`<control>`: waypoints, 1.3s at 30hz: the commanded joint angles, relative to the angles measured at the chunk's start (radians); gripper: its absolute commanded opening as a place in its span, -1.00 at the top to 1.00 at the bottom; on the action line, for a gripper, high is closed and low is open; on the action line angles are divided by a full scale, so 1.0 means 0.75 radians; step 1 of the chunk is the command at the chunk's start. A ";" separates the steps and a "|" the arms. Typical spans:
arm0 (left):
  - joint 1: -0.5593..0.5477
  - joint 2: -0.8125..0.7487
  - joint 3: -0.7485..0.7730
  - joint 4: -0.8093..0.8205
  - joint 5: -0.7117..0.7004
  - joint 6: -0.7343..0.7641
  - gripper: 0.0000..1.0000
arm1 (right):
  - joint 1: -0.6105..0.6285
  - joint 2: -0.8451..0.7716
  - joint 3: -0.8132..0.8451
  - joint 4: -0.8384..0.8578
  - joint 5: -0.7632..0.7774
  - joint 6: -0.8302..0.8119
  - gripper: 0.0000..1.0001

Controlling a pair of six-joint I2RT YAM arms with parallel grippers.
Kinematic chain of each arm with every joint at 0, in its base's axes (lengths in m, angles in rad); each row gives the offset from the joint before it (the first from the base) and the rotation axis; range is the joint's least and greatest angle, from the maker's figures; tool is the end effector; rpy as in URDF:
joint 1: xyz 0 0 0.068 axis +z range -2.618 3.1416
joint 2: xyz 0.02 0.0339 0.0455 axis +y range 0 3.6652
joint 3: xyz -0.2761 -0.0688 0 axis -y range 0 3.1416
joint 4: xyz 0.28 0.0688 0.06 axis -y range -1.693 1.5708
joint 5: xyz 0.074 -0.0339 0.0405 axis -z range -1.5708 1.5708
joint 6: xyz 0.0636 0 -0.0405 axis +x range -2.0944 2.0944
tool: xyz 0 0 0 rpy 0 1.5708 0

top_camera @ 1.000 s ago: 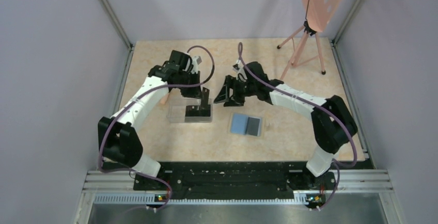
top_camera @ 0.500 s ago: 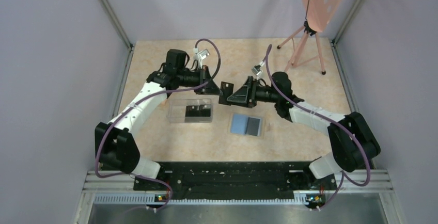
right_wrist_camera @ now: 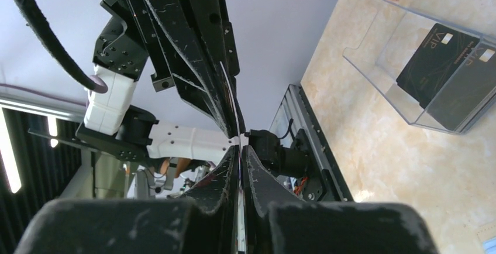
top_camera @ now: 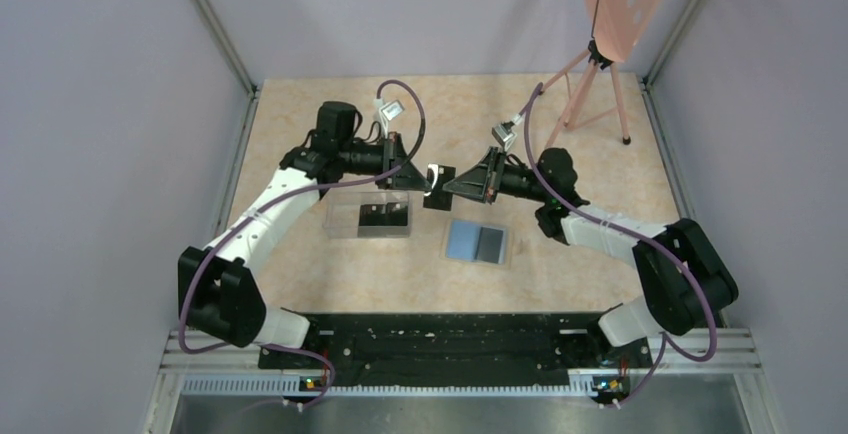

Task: Put the credit cards into the card holder
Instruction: Insert the credit card into the card holder.

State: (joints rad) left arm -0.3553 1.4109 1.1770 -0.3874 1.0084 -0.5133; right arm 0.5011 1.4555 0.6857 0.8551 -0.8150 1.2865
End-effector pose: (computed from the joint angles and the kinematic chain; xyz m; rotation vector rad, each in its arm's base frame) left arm 0.3095 -0.1722 0.3167 0.4479 2.2401 -1.5754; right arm 0.2832 0.2079 0.2460 -0.0890 1.9009 1.9277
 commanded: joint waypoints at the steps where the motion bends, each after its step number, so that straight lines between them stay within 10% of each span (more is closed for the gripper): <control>1: -0.004 -0.048 -0.021 0.051 0.036 0.003 1.00 | 0.023 -0.027 0.002 0.191 -0.007 0.061 1.00; 14: -0.004 -0.048 -0.102 0.065 -0.082 -0.039 0.22 | 0.004 -0.196 -0.079 -0.295 0.138 -0.190 1.00; 26: -0.026 0.149 -0.133 -0.016 -0.285 -0.093 0.21 | -0.212 -0.467 -0.305 -0.829 0.274 -0.411 1.00; 39: -0.149 0.488 0.016 -0.277 -0.506 0.021 0.51 | -0.284 -0.355 -0.392 -0.791 0.285 -0.519 1.00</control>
State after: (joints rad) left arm -0.4438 1.7462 1.1313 -0.5453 0.6853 -0.5388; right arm 0.2951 1.1473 0.3862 0.1940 -0.6018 0.9546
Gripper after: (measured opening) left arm 0.244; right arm 0.006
